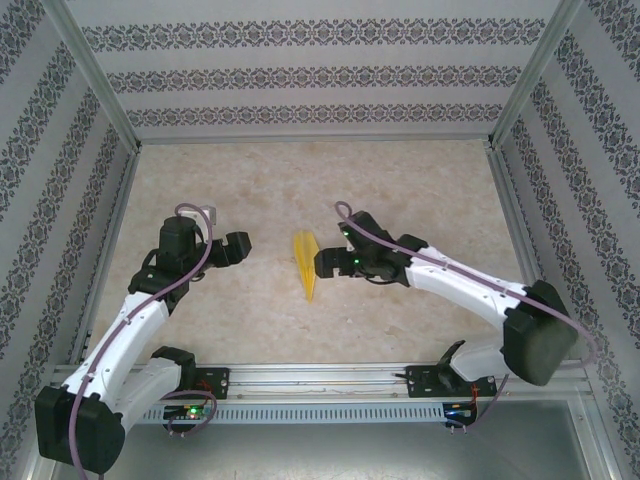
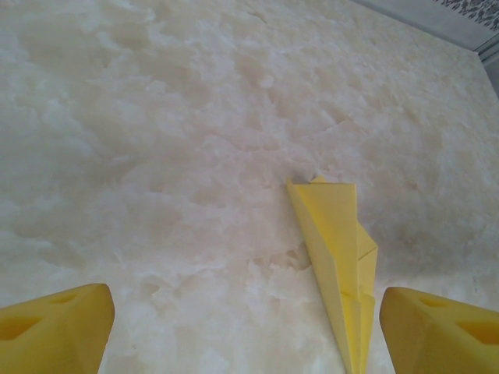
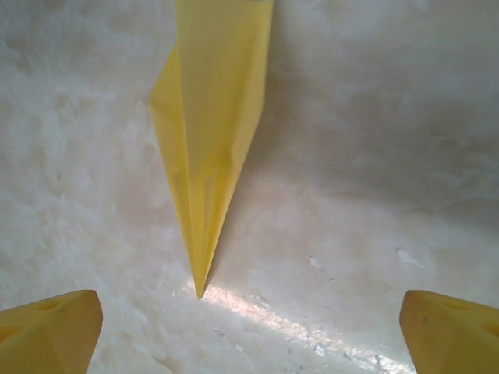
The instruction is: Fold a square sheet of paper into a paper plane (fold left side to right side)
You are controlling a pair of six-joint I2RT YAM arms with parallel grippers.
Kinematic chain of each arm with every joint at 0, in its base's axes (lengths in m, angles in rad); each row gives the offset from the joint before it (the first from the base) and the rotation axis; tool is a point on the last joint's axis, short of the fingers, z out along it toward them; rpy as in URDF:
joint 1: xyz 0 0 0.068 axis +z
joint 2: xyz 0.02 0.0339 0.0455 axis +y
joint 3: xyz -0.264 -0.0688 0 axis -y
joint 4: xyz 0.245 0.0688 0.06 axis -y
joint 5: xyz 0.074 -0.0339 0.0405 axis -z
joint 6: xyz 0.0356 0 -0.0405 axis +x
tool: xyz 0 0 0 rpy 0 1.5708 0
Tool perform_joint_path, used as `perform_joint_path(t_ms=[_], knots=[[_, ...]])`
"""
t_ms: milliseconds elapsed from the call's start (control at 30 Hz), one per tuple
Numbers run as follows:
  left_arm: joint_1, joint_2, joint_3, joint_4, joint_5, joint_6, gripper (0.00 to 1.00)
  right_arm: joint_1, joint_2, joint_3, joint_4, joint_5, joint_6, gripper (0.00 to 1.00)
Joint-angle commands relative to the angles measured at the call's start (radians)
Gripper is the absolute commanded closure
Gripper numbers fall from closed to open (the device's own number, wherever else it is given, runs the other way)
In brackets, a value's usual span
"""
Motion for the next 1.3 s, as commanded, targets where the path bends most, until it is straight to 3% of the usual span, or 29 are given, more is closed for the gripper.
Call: perform_joint_path(t_ms=[0, 233, 533, 900, 1267], knots=[[0.016, -0.016, -0.034, -0.027, 0.002, 0.025, 0.12, 0.058, 0.09, 0.106, -0.13, 0.069, 0.025, 0.06], [0.017, -0.017, -0.069, -0.005, 0.028, 0.026, 0.11, 0.112, 0.303, 0.306, -0.22, 0.07, 0.033, 0.19], [0.018, -0.026, -0.101, 0.015, 0.037, 0.022, 0.11, 0.113, 0.427, 0.42, -0.258, 0.069, 0.036, 0.31], [0.017, -0.025, -0.118, 0.027, 0.046, 0.017, 0.1, 0.083, 0.505, 0.461, -0.24, 0.041, 0.048, 0.5], [0.017, -0.023, -0.124, 0.027, 0.041, 0.022, 0.1, 0.063, 0.547, 0.466, -0.214, 0.018, 0.055, 0.6]])
